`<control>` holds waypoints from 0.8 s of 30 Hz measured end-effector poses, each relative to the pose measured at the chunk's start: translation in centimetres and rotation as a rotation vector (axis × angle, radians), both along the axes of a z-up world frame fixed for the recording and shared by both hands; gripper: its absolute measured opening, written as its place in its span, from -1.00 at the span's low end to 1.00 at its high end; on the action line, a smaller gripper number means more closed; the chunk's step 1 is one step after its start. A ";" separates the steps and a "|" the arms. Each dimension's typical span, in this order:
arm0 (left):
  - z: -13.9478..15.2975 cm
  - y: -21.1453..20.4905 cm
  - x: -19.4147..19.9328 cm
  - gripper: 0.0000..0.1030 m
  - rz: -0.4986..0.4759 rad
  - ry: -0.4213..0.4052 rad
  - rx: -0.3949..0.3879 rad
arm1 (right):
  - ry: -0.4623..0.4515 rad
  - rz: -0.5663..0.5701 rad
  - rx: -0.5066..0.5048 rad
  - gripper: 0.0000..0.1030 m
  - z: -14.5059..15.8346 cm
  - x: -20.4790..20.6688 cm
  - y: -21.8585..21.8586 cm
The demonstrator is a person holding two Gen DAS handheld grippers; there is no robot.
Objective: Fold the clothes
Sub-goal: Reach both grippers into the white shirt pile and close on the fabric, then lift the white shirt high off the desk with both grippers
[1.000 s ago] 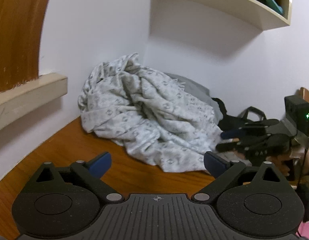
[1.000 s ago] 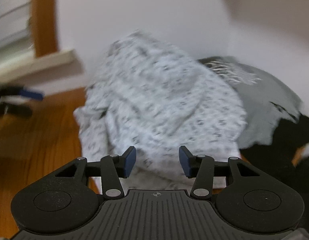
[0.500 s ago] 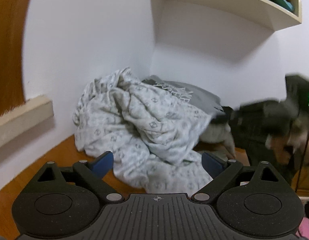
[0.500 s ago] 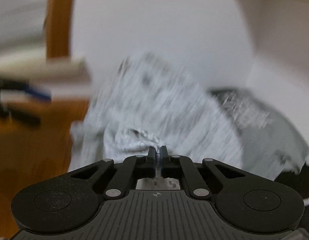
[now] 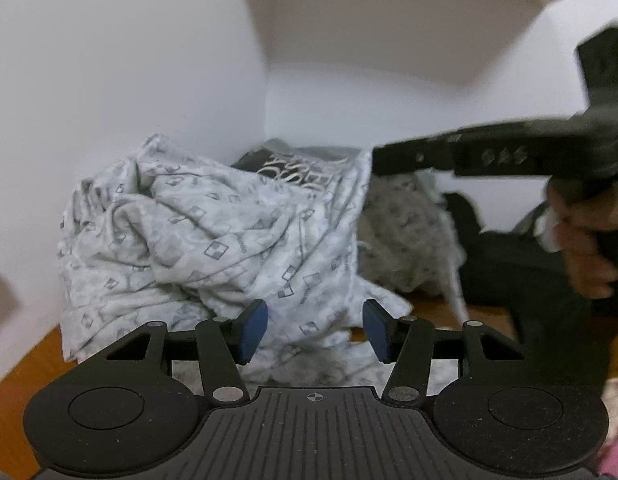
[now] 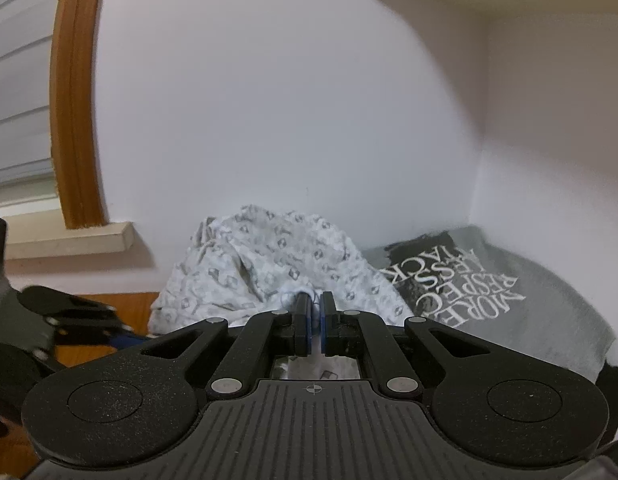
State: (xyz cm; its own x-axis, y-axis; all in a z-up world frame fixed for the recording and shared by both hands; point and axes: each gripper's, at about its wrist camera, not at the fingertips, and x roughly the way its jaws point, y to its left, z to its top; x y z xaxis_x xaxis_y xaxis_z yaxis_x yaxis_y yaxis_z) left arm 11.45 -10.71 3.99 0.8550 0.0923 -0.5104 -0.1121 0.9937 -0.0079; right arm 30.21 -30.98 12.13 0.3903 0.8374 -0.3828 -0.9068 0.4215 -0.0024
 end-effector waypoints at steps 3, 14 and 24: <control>-1.0 -0.8 1.1 -0.12 0.064 0.003 0.118 | 0.004 0.003 0.001 -0.90 -0.3 0.2 -0.1; 2.0 1.8 -0.7 -0.75 0.090 -0.087 0.018 | 0.010 0.027 -0.065 -0.80 -3.7 0.4 -0.8; 3.1 1.9 -1.2 -0.79 0.088 -0.107 0.005 | 0.043 0.020 -0.159 -0.44 -7.7 -0.3 0.0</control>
